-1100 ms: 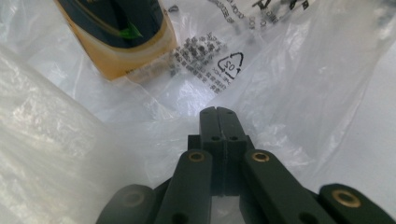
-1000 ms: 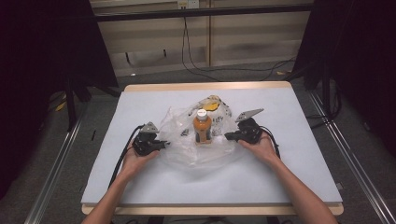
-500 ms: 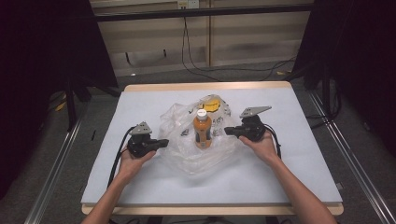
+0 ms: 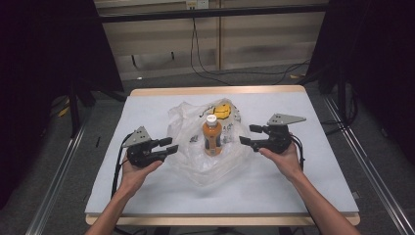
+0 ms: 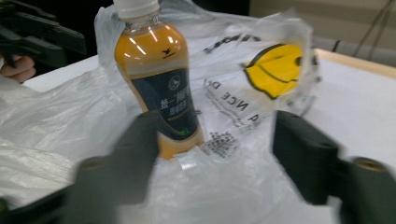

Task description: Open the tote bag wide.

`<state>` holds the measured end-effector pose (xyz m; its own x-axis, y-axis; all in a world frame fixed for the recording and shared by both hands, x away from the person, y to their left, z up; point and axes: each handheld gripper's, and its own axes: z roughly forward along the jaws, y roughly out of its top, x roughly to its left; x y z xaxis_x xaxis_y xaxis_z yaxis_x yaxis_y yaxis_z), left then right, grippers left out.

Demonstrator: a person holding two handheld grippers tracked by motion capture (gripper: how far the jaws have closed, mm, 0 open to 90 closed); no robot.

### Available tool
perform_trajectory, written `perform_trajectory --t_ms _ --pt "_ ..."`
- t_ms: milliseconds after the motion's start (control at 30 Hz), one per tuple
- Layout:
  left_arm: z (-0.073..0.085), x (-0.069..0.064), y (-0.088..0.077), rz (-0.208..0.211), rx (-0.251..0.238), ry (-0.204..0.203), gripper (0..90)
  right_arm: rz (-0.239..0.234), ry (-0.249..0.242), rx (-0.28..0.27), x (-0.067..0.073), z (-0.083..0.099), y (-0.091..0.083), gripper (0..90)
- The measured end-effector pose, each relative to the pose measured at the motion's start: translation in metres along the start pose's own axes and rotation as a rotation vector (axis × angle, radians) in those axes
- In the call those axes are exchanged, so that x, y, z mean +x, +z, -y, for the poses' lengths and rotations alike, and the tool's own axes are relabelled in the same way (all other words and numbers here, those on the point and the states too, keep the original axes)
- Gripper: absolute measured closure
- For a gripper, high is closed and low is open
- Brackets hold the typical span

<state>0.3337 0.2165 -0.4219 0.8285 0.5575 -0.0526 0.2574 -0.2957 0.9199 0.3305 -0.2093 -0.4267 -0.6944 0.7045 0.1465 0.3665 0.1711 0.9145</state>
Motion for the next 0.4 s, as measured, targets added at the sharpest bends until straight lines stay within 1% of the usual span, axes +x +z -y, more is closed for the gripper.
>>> perform_trajectory --t_ms 33,67,100,133,167,200,233,267,300,333,367,400 --pt "0.0 -0.001 -0.003 -0.001 -0.013 0.001 38.4 0.007 -0.001 -0.01 0.001 0.001 -0.003 17.3" --pt "0.0 -0.001 -0.003 -0.001 -0.013 0.001 35.6 0.007 -0.001 -0.01 0.001 0.001 -0.003 17.3" --pt "0.001 -0.006 -0.012 -0.04 -0.044 -0.003 28.8 0.032 -0.001 -0.041 0.003 0.005 -0.012 7.8" --pt "0.001 -0.008 -0.016 -0.029 -0.06 -0.007 22.3 0.034 0.005 -0.041 0.005 0.007 -0.017 6.9" --pt "0.002 -0.01 -0.021 -0.023 -0.073 -0.008 20.1 0.033 0.003 -0.046 0.006 0.01 -0.022 6.5" --pt "0.002 -0.013 -0.026 -0.068 -0.064 0.009 18.6 0.037 0.0 -0.052 0.008 0.012 -0.027 6.1" --pt "0.004 -0.014 -0.031 -0.069 -0.077 0.0 14.5 0.041 0.006 -0.049 0.01 0.015 -0.031 5.4" --pt "0.005 -0.015 -0.035 -0.049 -0.095 -0.016 10.5 0.043 0.008 -0.054 0.011 0.018 -0.036 4.9" --pt "0.007 -0.017 -0.04 -0.057 -0.103 -0.02 9.6 0.047 0.009 -0.058 0.012 0.02 -0.04 4.8" --pt "0.01 -0.019 -0.046 -0.079 -0.119 -0.016 9.6 0.05 0.018 -0.063 0.013 0.023 -0.044 4.8" --pt "0.012 -0.019 -0.049 -0.088 -0.126 -0.011 8.8 0.062 0.014 -0.077 0.013 0.026 -0.049 4.8" --pt "0.012 -0.019 -0.049 -0.088 -0.126 -0.011 8.7 0.062 0.014 -0.077 0.013 0.026 -0.049 4.8"
